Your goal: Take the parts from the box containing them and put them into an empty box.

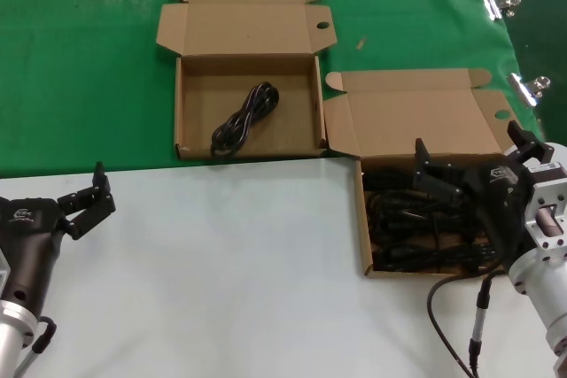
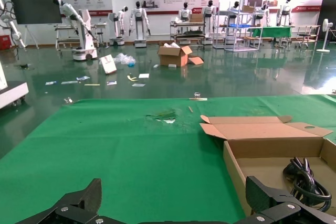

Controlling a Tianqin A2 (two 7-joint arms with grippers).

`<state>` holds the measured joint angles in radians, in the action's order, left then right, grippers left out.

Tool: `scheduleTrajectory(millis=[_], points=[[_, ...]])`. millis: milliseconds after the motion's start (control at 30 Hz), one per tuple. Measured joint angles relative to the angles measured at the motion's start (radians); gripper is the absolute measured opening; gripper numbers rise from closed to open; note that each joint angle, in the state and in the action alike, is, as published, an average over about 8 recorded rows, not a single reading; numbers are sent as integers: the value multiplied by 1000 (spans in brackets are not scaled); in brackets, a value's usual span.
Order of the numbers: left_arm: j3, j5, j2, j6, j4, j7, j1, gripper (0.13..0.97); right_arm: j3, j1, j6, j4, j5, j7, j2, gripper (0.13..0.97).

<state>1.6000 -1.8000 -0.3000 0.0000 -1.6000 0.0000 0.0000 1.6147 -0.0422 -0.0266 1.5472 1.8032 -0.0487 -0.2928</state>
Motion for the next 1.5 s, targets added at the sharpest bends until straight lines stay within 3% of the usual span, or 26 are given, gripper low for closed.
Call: scheduleTrajectory(millis=[1500], points=[[0, 0, 0, 0, 0, 0, 0, 966, 0, 0, 0, 0, 0, 0, 0, 966]])
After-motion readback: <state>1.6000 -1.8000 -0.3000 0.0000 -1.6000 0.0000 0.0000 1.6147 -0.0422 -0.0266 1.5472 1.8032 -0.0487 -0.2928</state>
